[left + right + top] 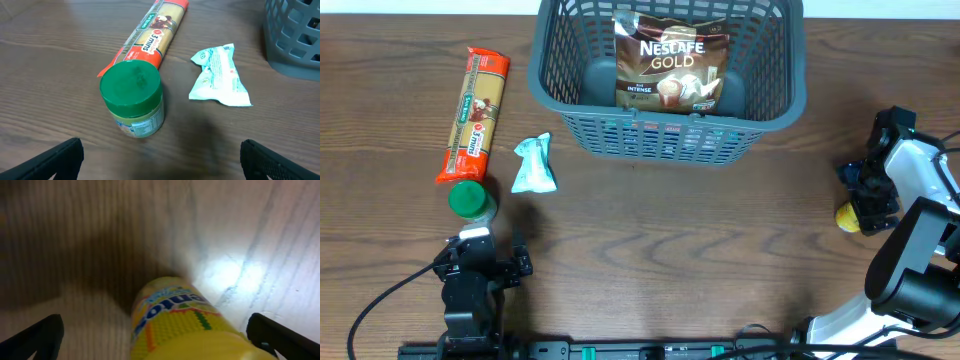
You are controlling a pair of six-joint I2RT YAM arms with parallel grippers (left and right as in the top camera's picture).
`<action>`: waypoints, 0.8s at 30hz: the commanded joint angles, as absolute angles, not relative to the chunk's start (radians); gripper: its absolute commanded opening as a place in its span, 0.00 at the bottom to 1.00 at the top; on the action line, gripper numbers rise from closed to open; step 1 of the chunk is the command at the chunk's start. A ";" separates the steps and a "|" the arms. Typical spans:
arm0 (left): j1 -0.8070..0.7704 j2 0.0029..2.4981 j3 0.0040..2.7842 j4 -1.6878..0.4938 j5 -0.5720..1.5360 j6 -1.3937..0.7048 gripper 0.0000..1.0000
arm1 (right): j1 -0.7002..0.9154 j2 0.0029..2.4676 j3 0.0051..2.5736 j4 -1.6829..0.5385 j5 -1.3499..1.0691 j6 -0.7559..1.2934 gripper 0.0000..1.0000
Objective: Pack container
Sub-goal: 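Align and close the right gripper around the yellow Mentos bottle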
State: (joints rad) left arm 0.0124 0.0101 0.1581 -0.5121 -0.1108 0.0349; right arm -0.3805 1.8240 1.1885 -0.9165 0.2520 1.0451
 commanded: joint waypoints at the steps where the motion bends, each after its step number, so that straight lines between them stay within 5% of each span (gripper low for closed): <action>1: 0.017 0.004 0.141 -0.510 -0.113 0.052 0.99 | -0.387 1.820 1.183 -0.905 0.228 1.044 0.99; 24: 0.017 0.004 0.141 -0.510 -0.113 0.052 0.99 | -0.495 1.821 1.180 -0.907 0.173 1.068 0.98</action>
